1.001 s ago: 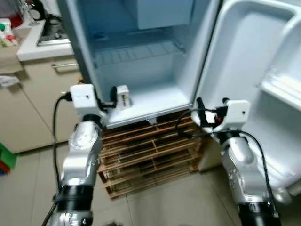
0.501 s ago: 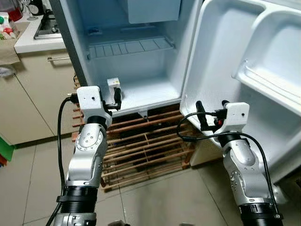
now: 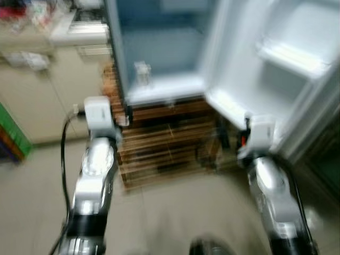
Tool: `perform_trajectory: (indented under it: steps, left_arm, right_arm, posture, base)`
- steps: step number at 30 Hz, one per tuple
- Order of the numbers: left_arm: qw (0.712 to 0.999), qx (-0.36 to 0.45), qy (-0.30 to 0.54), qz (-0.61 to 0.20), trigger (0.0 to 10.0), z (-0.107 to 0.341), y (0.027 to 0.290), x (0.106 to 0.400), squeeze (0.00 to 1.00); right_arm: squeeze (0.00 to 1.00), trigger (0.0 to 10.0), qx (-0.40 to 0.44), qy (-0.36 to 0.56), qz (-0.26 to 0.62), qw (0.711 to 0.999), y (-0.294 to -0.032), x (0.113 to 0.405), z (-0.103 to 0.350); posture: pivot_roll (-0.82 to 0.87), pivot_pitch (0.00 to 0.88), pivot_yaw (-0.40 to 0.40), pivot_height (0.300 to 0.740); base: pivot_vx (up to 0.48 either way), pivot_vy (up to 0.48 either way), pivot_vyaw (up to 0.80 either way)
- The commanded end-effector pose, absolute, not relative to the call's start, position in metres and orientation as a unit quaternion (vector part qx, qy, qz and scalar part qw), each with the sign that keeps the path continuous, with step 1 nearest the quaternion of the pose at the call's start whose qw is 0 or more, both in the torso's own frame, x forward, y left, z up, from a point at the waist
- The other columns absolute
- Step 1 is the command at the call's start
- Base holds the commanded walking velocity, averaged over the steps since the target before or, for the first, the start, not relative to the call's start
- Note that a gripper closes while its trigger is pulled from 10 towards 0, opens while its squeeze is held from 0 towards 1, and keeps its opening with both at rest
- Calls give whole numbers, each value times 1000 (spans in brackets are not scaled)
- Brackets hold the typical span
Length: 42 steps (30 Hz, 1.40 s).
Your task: Restocking fridge
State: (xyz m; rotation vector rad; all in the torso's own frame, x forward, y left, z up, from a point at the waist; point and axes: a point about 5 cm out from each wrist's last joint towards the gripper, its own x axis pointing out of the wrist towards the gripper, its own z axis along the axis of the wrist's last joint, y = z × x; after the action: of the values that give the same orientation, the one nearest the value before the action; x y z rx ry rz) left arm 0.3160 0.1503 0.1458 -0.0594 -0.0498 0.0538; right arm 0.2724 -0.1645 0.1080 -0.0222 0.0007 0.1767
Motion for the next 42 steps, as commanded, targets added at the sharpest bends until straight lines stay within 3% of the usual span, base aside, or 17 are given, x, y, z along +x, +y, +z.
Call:
perform_trajectory:
  steps: [1, 8, 17, 22, 32, 42]
  left_arm:
    - [999, -29, -26, 24, 10000, 148, 148, 320, 0]
    - [999, -30, -18, 39, 10000, 146, 153, 324, 0]
    - [999, -45, -12, 23, 10000, 143, 142, 332, 0]
    - [999, -33, -10, 18, 10000, 142, 139, 336, 0]
    - [999, -39, -30, 9, 10000, 145, 140, 335, 0]
    - [998, -59, -32, 11, 10000, 142, 139, 332, 0]
  right_arm:
    - [55, 10000, -22, -29, 136, 990, -150, 269, 124]
    - [51, 10000, -61, -21, 171, 983, -145, 243, 117]
    - [51, 10000, -87, 1, 108, 990, -188, 225, 117]
    - [43, 10000, -93, 2, 136, 986, -171, 226, 114]
    - [47, 10000, -81, 2, 130, 988, -170, 239, 115]
    - [47, 10000, -77, 3, 150, 986, -160, 244, 115]
  posture:
    - [-156, 0, 17, 740]
    - [-180, 0, 27, 740]
    - [-224, 0, 45, 740]
    - [-239, 0, 56, 740]
    - [-211, 0, 44, 740]
    - [-207, 0, 35, 740]
  base:
    - [0, -311, 0]
    - [37, -430, 0]
    - [118, -87, 0]
    - [0, 0, 0]
    - [0, 0, 0]
    - [422, 0, 0]
